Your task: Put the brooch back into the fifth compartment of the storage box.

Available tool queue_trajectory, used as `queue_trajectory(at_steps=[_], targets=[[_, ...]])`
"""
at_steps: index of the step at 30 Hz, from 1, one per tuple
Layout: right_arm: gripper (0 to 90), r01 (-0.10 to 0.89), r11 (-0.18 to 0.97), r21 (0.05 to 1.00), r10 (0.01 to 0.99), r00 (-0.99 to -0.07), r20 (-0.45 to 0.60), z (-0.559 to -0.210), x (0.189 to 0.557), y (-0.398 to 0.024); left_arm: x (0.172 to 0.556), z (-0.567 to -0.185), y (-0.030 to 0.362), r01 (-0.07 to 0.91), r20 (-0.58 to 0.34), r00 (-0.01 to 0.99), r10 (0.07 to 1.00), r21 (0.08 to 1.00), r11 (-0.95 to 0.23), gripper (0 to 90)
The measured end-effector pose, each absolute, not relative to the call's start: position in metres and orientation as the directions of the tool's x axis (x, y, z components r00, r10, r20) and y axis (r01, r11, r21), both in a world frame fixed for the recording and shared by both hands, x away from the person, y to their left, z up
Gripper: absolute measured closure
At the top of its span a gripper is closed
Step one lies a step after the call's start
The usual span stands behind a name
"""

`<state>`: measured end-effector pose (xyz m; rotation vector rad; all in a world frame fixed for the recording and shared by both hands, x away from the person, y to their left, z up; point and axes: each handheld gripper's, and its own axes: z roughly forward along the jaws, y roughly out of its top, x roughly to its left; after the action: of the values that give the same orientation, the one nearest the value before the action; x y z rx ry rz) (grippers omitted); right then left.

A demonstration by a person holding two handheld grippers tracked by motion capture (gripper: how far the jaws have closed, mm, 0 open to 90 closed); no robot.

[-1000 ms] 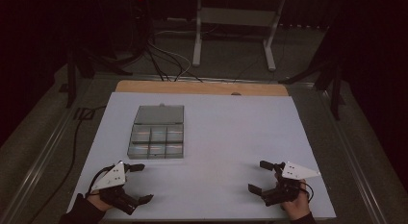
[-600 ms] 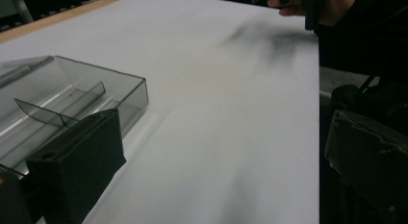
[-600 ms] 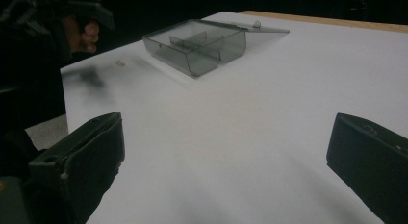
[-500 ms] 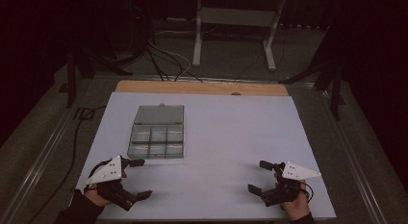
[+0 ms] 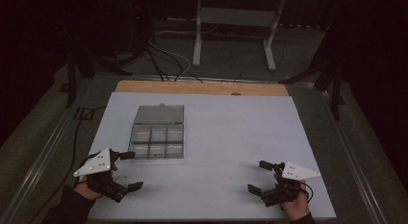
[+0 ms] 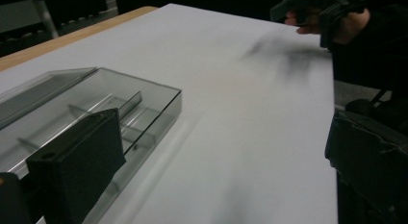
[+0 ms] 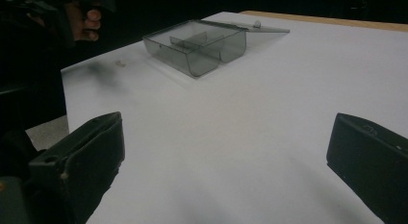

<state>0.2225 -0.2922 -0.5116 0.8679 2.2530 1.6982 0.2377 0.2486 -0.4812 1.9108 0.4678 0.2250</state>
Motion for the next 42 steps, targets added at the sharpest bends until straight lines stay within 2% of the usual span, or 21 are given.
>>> queue_trajectory(at_steps=[11,21,33,42], targets=[[0.0,0.339,0.168,0.926,0.555,-0.809,0.195,-0.511,0.222,-0.293,0.245,-0.489,0.273,0.258,-0.084,0.866,0.492,0.920,-0.297,1.3],[0.0,0.342,0.170,0.924,0.557,-0.807,0.196,-0.511,0.223,-0.293,0.248,-0.501,0.284,0.306,-0.092,0.842,0.531,0.893,-0.330,1.3],[0.0,0.347,0.166,0.923,0.557,-0.806,0.202,-0.511,0.223,-0.294,0.250,-0.516,0.293,0.363,-0.115,0.845,0.522,0.840,-0.403,1.9],[0.0,0.348,0.167,0.922,0.555,-0.806,0.204,-0.511,0.223,-0.294,0.252,-0.528,0.301,0.421,-0.141,0.839,0.525,0.780,-0.463,11.0]])
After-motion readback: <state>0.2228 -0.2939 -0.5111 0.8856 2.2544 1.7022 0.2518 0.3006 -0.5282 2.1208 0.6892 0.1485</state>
